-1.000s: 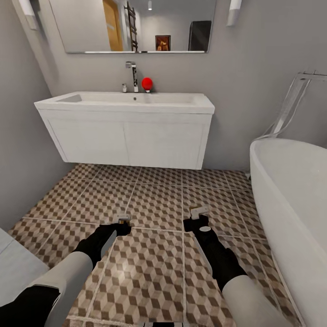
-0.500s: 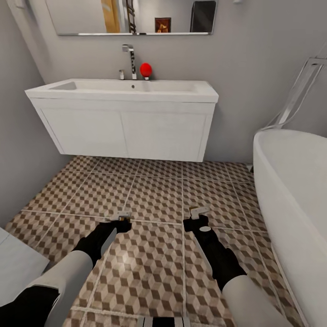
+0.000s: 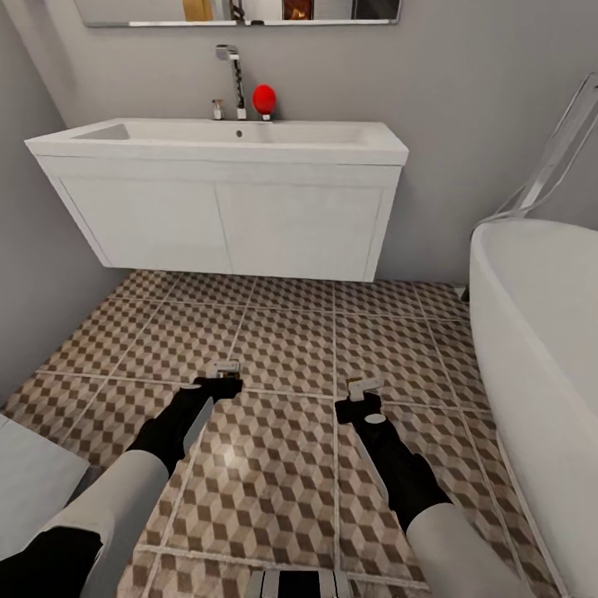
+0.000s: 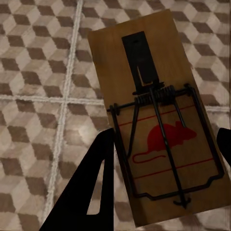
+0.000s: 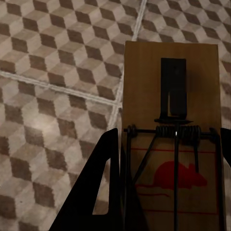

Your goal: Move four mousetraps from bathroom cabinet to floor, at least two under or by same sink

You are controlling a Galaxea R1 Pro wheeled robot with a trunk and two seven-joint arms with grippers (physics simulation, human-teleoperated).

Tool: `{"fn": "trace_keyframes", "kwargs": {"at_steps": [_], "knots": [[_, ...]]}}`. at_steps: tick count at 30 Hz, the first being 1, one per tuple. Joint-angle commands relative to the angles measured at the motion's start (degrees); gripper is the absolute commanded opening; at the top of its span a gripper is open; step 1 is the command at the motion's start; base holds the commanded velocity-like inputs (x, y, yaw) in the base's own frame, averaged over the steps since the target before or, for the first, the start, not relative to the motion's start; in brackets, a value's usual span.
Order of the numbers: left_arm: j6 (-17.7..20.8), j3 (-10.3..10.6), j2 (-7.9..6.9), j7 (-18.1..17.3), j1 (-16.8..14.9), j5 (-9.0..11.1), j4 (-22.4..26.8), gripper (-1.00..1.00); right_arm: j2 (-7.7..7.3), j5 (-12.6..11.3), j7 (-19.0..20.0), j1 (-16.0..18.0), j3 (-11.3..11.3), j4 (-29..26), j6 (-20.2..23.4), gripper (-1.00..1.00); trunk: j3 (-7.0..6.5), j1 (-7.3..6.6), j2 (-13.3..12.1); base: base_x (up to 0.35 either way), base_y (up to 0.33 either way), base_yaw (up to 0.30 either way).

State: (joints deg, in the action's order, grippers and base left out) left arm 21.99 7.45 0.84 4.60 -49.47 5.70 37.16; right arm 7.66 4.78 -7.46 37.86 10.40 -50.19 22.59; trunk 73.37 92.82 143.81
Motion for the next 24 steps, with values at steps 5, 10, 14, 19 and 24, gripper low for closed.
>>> {"fn": "trace_keyframes", "kwargs": {"at_steps": [5,10,14,19,24], "knots": [[0.4,0.3,-0.09,0.6,0.1,0.5,3.1,-1.00,0.05,0.4,-0.1,0.0,0.0,-0.2,0.4,-1.00,1.16,0.11,0.1,0.000,0.000,0.000],[0.7,0.3,-0.16,0.7,0.4,0.5,4.4,-1.00,0.20,0.5,-0.2,0.0,-0.1,-1.0,0.6,-1.00,2.27,0.24,0.2,0.000,0.000,0.000],[1.0,0.3,-0.15,0.7,0.5,0.5,4.7,-1.00,0.24,0.5,-0.4,0.0,-0.1,-4.1,1.0,-1.00,3.15,0.35,0.2,0.000,0.000,0.000],[2.2,0.3,-0.14,0.6,0.5,0.5,5.7,-1.00,0.33,0.6,-0.5,0.0,-0.2,-9.3,6.8,-1.00,4.26,0.48,0.3,0.000,0.000,0.000],[5.2,0.3,-0.13,0.6,0.5,0.5,7.1,-1.00,0.40,0.6,-0.6,0.4,-0.2,-13.0,11.6,-1.00,5.37,0.60,0.3,0.000,0.000,0.000]]}}
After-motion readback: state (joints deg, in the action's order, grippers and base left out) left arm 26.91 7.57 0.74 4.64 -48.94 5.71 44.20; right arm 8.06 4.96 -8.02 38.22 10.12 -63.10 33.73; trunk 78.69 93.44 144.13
